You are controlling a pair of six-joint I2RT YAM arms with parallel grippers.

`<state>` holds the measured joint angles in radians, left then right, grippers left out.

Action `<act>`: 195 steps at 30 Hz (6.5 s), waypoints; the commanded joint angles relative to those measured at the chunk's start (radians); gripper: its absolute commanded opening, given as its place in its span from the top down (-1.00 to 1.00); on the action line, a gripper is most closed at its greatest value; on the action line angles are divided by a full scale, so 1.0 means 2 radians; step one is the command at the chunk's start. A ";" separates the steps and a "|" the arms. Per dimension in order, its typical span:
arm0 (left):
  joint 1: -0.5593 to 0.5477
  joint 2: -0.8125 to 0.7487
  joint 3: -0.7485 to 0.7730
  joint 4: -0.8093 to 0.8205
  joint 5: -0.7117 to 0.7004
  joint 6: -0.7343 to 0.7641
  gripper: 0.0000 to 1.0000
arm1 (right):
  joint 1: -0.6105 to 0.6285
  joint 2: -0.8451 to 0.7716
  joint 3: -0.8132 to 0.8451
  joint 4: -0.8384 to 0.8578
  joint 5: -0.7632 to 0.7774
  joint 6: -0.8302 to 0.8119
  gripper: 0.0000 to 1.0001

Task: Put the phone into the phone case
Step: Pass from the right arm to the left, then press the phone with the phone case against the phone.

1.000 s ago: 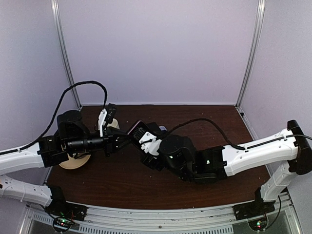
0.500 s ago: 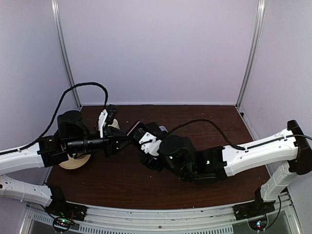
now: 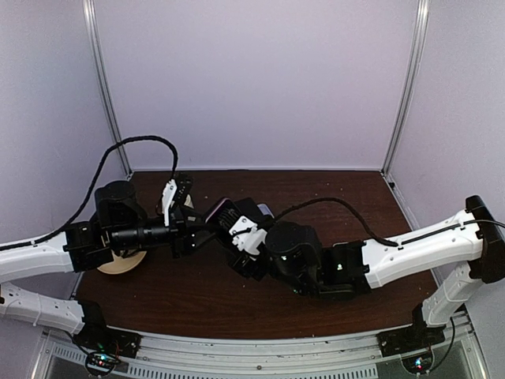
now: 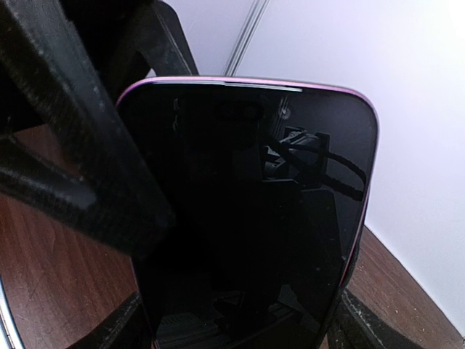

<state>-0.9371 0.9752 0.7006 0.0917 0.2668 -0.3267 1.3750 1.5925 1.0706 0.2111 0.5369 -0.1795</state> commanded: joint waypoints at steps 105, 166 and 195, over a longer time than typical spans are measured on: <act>-0.122 0.314 -0.120 0.420 0.030 0.206 0.78 | -0.088 -0.093 -0.122 -0.155 -0.389 0.064 0.76; -0.122 0.095 0.019 0.173 0.094 0.143 1.00 | -0.099 -0.259 -0.161 -0.067 -0.470 0.133 0.32; -0.124 0.117 0.003 0.242 0.104 0.092 1.00 | -0.098 -0.293 -0.135 -0.002 -0.488 0.138 1.00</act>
<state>-1.1759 1.2118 0.6941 0.4801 0.4438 -0.1658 1.1793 0.9997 0.7620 0.1165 -0.4221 0.0628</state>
